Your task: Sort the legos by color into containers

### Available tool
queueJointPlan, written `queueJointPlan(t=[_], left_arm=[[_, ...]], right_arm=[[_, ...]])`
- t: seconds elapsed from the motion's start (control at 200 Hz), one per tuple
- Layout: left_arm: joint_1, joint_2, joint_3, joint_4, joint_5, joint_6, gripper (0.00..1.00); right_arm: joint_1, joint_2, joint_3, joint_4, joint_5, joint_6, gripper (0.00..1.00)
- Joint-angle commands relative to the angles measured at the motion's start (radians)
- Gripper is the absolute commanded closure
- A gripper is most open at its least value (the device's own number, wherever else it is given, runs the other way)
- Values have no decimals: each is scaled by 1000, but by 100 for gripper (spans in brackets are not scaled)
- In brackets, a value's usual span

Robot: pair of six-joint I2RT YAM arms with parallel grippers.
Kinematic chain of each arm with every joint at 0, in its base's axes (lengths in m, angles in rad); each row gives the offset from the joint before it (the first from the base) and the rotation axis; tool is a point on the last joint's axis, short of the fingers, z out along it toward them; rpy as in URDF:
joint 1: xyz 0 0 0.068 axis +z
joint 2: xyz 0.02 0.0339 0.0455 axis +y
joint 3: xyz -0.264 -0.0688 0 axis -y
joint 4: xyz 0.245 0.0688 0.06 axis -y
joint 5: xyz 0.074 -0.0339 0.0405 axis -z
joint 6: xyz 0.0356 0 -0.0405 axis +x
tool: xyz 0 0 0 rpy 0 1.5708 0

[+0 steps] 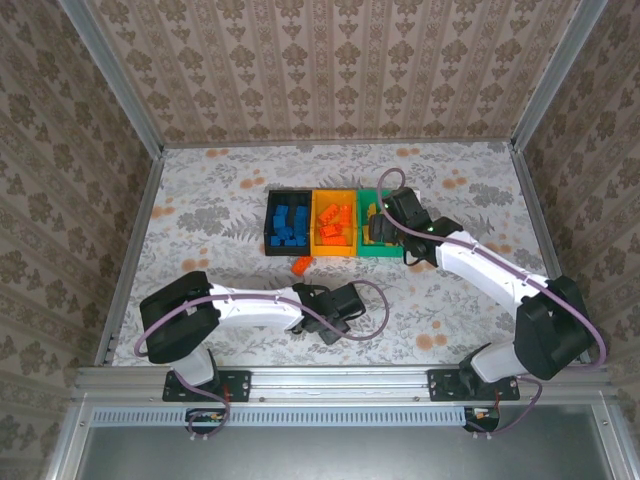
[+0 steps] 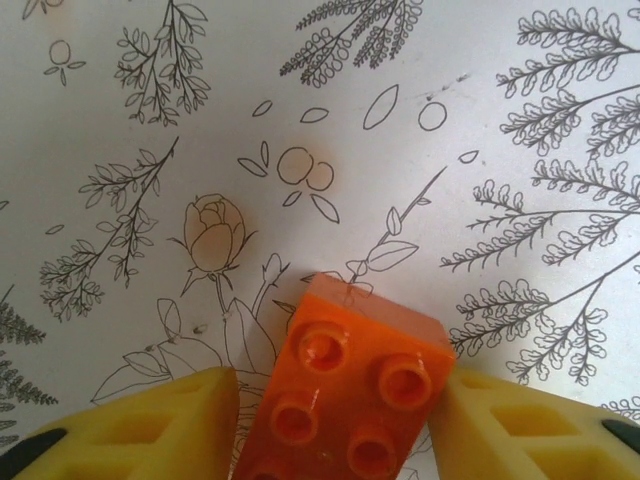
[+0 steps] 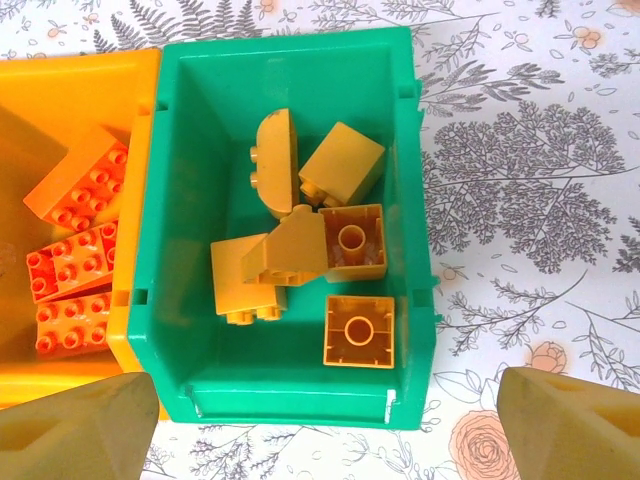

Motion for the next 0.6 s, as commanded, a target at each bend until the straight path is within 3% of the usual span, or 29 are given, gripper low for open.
queueJointPlan(t=[0.0, 0.285, 0.465, 0.595], left_arm=[[5, 10, -5, -18, -10, 8, 55], [28, -69, 6, -15, -5, -24, 68], [121, -197, 22, 55, 52, -61, 70], [245, -239, 66, 123, 107, -97, 70]], right_arm=[[-8, -27, -16, -3, 43, 25, 11], [-13, -109, -58, 0, 54, 50, 11], [-13, -168, -120, 11, 51, 76, 11], [-13, -198, -162, 20, 43, 94, 11]])
